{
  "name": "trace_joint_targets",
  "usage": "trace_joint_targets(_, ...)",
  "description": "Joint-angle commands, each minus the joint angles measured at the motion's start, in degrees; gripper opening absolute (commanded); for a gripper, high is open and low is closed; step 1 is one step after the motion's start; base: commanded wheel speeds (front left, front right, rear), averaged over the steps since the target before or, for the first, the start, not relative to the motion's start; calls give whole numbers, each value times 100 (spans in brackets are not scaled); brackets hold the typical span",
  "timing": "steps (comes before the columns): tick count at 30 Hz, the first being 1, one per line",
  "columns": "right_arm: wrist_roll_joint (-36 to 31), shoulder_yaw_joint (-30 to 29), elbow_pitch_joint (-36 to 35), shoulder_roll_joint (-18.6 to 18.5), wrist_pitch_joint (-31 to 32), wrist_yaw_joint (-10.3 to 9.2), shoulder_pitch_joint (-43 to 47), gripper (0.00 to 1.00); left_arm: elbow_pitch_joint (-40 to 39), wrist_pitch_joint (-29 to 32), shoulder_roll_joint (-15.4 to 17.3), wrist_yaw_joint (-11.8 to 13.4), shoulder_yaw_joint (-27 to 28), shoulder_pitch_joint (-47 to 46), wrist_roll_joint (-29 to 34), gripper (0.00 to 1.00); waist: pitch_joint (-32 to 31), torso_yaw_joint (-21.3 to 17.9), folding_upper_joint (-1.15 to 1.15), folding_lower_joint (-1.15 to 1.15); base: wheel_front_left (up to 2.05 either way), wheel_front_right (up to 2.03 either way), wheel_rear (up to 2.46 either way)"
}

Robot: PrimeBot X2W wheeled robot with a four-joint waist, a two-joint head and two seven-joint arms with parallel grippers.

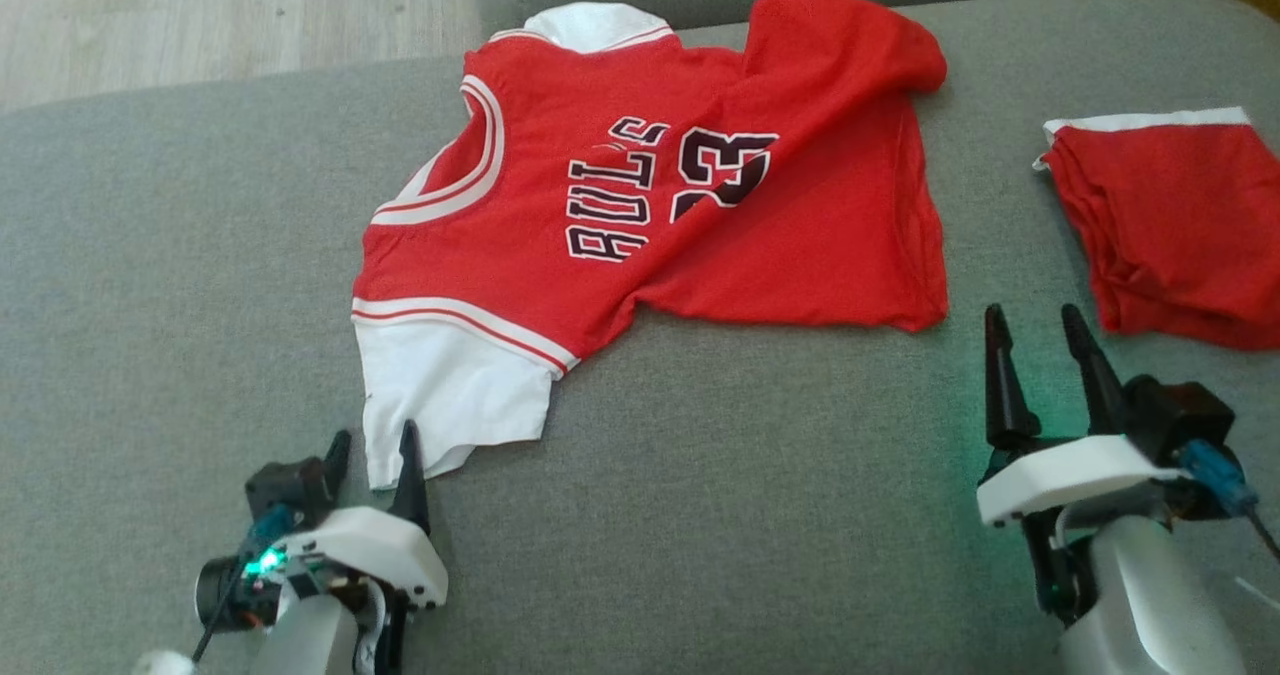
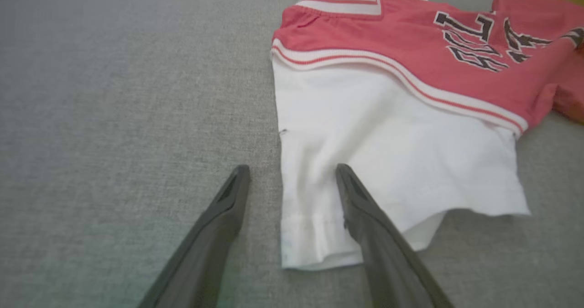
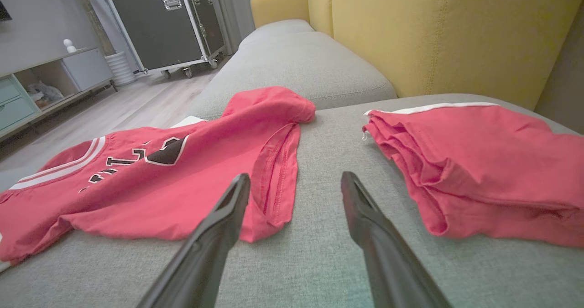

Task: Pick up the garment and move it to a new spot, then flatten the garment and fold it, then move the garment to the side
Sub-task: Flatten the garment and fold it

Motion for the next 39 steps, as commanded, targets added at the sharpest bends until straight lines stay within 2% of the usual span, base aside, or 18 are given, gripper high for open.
trace_joint_targets(1,30,79,-211,-10,-13,-4,-235,100,30,122,146,114,187,-183,16,100,42,-10,0,-1,0,0,0)
trace_joint_targets(3,32,26,-216,-10,-23,-4,-234,100,180,304,142,97,117,-240,24,100,60,2,0,-1,0,0,0)
trace_joint_targets(4,34,4,-214,-10,-28,-4,-232,100,214,350,136,62,84,-269,20,87,65,12,0,-1,0,0,0)
trace_joint_targets(5,37,-14,-207,-10,-34,-4,-231,100,226,362,132,23,54,-297,15,34,68,23,0,-1,0,0,0)
trace_joint_targets(6,45,-25,-190,-10,-37,-4,-230,100,221,349,128,-22,25,-321,12,0,66,39,0,-1,0,0,0)
trace_joint_targets(15,147,143,273,-9,337,-4,-388,100,-423,-501,78,-232,5,-475,-104,0,-4,346,0,-1,0,0,0)
trace_joint_targets(20,265,14,740,-9,507,-4,-652,100,-811,-685,51,-298,-59,-439,-107,0,-19,492,0,-1,0,0,0)
trace_joint_targets(24,385,-117,1368,-9,589,-4,-996,100,-1108,-741,27,-355,-179,-370,-102,0,-8,608,0,-1,0,0,0)
trace_joint_targets(32,83,-705,2731,-9,617,-4,-1714,100,-1420,-775,9,-399,-353,-309,-93,0,67,741,0,-1,0,0,0)
trace_joint_targets(37,241,-705,3363,-9,419,-4,-1962,100,-1449,-781,16,-405,-388,-295,-108,0,62,755,0,-1,0,0,0)
trace_joint_targets(38,311,-651,3480,-9,394,-4,-2007,77,-1450,-782,21,-402,-387,-291,-113,0,56,754,0,-1,0,0,0)
trace_joint_targets(39,402,-580,3591,-9,379,-4,-2050,34,-1446,-783,27,-394,-382,-286,-118,0,46,752,0,-1,0,0,0)
